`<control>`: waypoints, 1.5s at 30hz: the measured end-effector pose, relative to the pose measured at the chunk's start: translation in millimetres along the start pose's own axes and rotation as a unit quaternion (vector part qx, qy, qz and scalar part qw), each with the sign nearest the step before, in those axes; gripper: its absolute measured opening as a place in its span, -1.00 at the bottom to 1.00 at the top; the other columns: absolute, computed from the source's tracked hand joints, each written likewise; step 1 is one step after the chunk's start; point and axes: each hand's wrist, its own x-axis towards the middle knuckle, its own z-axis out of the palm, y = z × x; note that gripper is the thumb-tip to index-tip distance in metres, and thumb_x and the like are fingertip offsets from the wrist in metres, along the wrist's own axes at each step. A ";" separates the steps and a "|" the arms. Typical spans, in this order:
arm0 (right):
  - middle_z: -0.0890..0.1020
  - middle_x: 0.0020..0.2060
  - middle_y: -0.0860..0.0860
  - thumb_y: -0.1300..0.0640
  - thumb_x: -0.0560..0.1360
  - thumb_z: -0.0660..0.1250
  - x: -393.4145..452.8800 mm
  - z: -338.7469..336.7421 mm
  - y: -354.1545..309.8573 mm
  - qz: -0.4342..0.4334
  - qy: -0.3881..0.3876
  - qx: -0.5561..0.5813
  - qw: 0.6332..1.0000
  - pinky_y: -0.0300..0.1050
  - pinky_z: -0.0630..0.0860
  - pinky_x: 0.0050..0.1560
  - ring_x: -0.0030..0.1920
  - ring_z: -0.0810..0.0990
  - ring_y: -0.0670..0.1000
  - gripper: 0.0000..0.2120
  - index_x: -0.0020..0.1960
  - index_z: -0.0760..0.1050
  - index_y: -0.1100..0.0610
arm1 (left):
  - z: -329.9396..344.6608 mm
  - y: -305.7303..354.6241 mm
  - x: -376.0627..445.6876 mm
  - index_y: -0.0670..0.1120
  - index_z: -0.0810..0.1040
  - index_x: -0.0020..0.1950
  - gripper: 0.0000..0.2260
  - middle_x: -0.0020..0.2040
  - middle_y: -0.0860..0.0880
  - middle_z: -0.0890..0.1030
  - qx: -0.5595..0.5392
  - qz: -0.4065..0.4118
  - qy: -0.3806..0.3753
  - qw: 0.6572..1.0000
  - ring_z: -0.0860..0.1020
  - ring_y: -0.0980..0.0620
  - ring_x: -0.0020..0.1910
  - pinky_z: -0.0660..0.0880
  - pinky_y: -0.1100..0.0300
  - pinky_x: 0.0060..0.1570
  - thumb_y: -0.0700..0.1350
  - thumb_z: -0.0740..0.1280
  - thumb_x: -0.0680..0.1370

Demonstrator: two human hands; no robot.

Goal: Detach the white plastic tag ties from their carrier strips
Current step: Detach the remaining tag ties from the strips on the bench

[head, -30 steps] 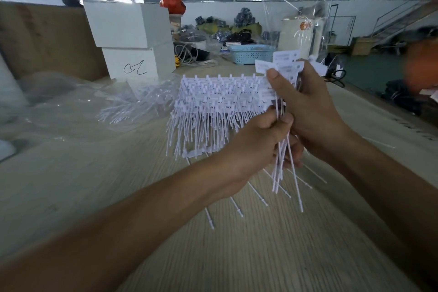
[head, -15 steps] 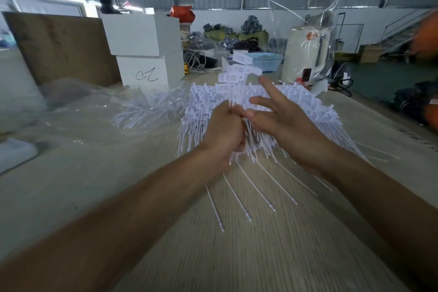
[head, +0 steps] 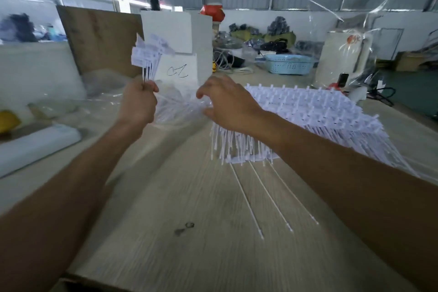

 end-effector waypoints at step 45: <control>0.35 0.27 0.13 0.51 0.44 0.32 44.0 22.4 44.6 0.022 -0.101 -0.013 0.995 0.03 0.45 0.08 0.20 0.41 0.16 -0.17 0.56 0.17 -0.03 | -20.3 5.2 14.0 -0.17 0.41 -0.03 -0.78 -0.54 0.07 0.19 -0.113 -0.231 -0.227 0.939 0.12 0.18 -0.64 0.05 0.35 -0.70 -0.16 0.04 0.71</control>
